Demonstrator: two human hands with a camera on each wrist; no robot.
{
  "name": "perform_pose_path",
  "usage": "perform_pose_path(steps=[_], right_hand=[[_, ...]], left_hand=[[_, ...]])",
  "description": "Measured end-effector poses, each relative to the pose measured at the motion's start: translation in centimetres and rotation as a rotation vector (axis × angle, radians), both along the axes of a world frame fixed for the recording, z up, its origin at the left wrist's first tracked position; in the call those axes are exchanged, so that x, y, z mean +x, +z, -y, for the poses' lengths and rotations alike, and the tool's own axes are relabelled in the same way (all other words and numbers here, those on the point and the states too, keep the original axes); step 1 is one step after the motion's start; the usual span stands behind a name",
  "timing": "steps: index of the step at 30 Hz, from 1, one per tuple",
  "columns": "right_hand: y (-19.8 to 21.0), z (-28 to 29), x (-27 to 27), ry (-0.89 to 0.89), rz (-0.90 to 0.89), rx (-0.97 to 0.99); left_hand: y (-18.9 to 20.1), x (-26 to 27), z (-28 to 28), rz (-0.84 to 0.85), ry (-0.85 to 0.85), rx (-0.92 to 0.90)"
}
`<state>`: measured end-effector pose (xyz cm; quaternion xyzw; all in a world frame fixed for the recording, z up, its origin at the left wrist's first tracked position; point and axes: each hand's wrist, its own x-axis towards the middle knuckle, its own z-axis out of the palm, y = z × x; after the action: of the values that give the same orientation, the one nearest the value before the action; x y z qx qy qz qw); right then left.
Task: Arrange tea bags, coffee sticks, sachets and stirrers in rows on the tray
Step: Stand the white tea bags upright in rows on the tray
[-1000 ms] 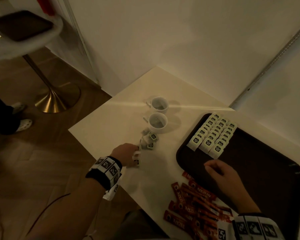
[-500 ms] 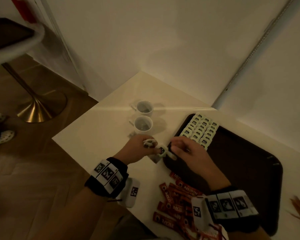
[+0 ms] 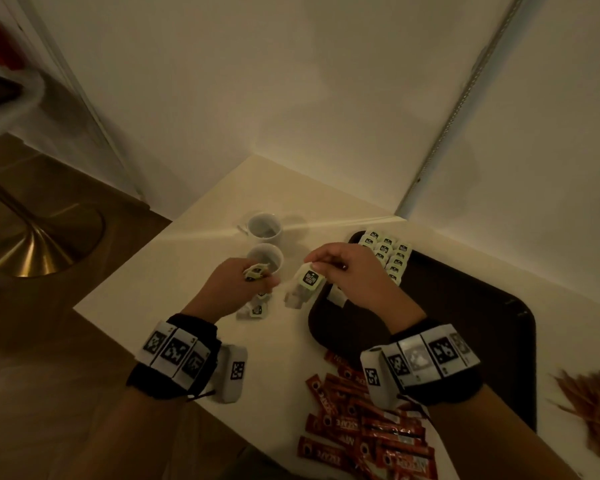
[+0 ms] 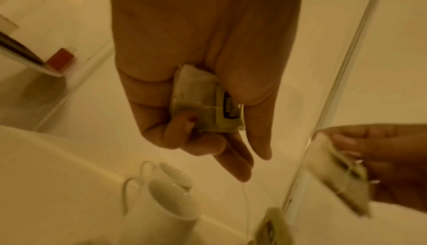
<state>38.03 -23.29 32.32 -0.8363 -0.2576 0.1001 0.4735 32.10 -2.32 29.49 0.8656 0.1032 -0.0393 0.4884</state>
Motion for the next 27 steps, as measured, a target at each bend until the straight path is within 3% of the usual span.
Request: perform_pose_path(steps=[5,9,12,19,23,27], right_hand=[[0.1,1.2,0.3,0.004,-0.012,-0.051],[1.6,1.7,0.4,0.042,0.000,-0.085],[4.6,1.6,0.5,0.062,0.113,-0.112],[13.3,1.3,0.3,0.058,0.404,-0.278],[15.9,1.6,0.6,0.078,0.530,-0.435],[16.9,2.0,0.9,0.089,0.613,-0.521]], left_hand=[[-1.1,-0.6,-0.7,-0.078,-0.040,0.080],[1.2,-0.4,1.6,0.045,0.056,-0.227],[4.3,0.1,4.3,0.135,-0.038,-0.440],[7.3,1.6,7.7,0.301,-0.192,-0.594],[7.8,2.1,9.0,0.359,-0.281,-0.807],[8.1,2.8,9.6,0.284,-0.096,-1.031]])
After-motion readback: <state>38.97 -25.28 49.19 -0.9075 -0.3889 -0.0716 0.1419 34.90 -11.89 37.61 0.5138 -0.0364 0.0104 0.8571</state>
